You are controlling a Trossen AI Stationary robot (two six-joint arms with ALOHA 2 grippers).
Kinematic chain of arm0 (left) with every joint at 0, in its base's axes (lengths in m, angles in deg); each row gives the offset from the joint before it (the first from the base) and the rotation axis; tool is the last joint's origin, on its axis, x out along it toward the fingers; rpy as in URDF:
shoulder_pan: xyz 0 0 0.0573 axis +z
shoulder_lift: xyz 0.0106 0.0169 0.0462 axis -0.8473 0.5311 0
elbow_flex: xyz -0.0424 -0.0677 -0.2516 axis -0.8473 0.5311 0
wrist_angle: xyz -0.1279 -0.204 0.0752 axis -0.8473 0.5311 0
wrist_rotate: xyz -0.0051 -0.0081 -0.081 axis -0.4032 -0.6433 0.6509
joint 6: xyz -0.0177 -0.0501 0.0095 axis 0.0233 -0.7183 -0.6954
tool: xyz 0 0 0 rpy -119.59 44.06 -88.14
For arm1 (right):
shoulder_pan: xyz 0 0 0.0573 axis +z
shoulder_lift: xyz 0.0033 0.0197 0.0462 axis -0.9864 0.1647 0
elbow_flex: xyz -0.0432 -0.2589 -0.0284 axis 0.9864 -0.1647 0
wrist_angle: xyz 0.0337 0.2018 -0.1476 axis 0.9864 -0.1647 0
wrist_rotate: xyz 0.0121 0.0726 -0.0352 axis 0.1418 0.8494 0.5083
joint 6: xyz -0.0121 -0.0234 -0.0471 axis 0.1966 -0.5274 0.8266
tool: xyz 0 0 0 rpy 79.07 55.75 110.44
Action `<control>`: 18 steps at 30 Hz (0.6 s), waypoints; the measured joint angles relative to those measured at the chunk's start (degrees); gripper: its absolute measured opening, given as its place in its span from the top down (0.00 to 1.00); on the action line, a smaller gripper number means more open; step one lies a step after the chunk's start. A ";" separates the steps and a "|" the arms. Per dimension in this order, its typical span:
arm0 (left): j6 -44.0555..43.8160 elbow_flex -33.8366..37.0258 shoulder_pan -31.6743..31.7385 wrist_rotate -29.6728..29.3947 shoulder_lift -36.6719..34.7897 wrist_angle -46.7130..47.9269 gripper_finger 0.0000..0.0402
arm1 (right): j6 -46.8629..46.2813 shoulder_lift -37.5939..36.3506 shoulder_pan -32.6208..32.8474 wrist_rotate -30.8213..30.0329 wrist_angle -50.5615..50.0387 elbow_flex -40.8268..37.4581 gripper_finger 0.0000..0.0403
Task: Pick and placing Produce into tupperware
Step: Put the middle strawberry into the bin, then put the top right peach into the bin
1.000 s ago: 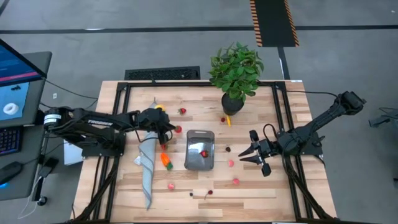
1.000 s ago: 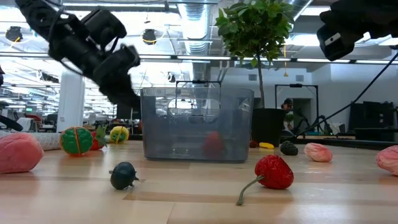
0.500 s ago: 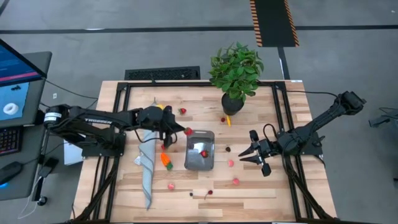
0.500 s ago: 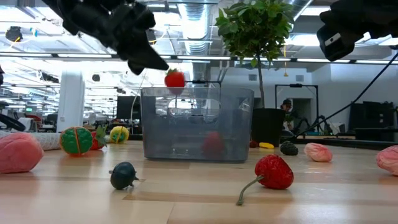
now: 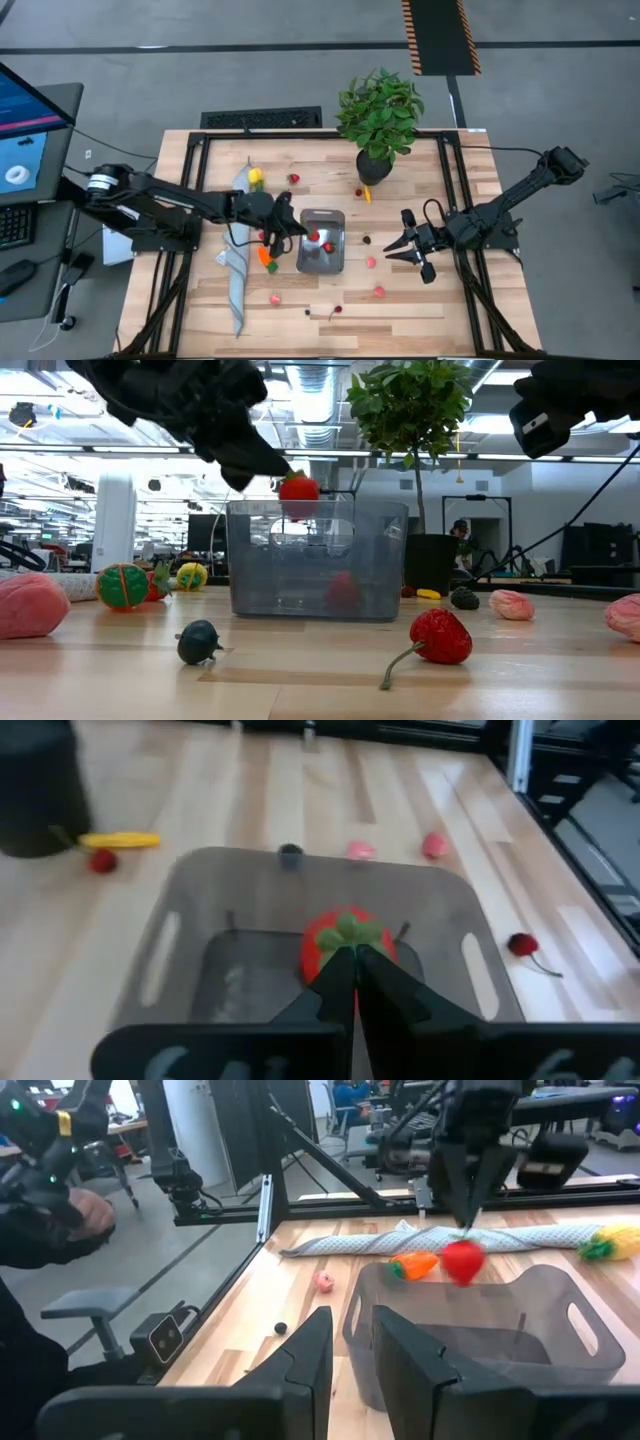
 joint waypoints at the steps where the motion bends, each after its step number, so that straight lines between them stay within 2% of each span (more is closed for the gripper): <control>1: -0.77 0.00 0.01 -0.16 0.85 -0.34 1.00 | -0.23 0.00 0.00 -0.02 0.00 0.00 0.76; 5: -4.27 0.02 0.07 -3.59 4.31 -2.19 0.98 | -0.42 0.00 0.00 0.00 -0.07 0.00 0.76; 18: -5.97 0.02 0.09 -3.62 5.82 -3.70 0.87 | -0.51 0.00 0.00 0.00 -0.39 0.00 0.76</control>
